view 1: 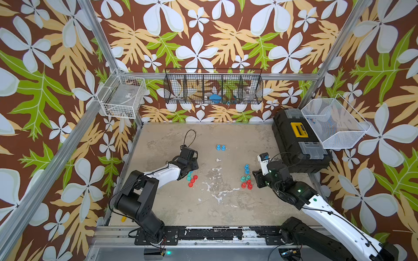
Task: Close the stamp cap
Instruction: Move the cover to the center of the board.
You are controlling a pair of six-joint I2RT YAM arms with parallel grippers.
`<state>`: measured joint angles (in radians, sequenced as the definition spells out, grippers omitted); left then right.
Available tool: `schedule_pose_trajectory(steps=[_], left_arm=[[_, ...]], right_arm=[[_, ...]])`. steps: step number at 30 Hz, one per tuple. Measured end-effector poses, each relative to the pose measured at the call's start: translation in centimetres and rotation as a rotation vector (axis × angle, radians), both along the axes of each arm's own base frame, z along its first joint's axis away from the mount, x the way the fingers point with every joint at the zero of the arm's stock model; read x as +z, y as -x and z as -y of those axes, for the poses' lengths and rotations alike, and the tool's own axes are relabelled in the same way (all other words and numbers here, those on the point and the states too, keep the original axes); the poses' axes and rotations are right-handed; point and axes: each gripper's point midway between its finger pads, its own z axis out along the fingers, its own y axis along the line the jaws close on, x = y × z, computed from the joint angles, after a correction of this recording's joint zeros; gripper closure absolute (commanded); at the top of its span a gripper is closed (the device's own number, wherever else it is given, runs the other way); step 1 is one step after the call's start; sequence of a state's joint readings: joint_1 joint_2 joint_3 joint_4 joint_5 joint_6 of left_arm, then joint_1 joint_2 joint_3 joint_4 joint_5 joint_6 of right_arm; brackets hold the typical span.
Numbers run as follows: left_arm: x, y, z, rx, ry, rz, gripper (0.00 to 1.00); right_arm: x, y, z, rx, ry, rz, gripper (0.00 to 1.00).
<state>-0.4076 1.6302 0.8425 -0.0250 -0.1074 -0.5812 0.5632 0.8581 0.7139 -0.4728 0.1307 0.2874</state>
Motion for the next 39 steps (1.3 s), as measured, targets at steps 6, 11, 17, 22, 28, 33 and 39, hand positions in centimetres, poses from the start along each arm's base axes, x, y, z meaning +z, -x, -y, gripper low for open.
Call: schedule_pose_trajectory(steps=[6,11,17,22,28,33,39], left_arm=[[-0.6,-0.7,0.1,0.010,0.003,-0.011,0.46],[-0.8,-1.2,0.3,0.016,0.008,-0.009,0.47],[-1.3,-1.2,0.3,0.016,0.007,-0.019,0.47],[-1.8,-0.7,0.1,0.017,0.005,-0.032,0.48],[-2.2,-0.2,-0.1,0.018,0.001,-0.043,0.48],[-2.4,-0.1,-0.1,0.017,0.000,-0.045,0.49],[-2.5,-0.6,0.4,0.008,0.008,-0.044,0.54]], right_arm=[[0.1,0.0,0.0,0.000,-0.001,0.002,0.60],[0.1,0.0,0.0,0.000,-0.001,0.002,0.60],[0.1,0.0,0.0,0.000,-0.001,0.002,0.60],[0.1,0.0,0.0,0.000,-0.002,0.004,0.60],[0.1,0.0,0.0,0.000,-0.003,0.005,0.60],[0.3,0.1,0.1,-0.001,-0.007,0.011,0.61],[0.4,0.1,0.1,-0.001,-0.010,0.016,0.61]])
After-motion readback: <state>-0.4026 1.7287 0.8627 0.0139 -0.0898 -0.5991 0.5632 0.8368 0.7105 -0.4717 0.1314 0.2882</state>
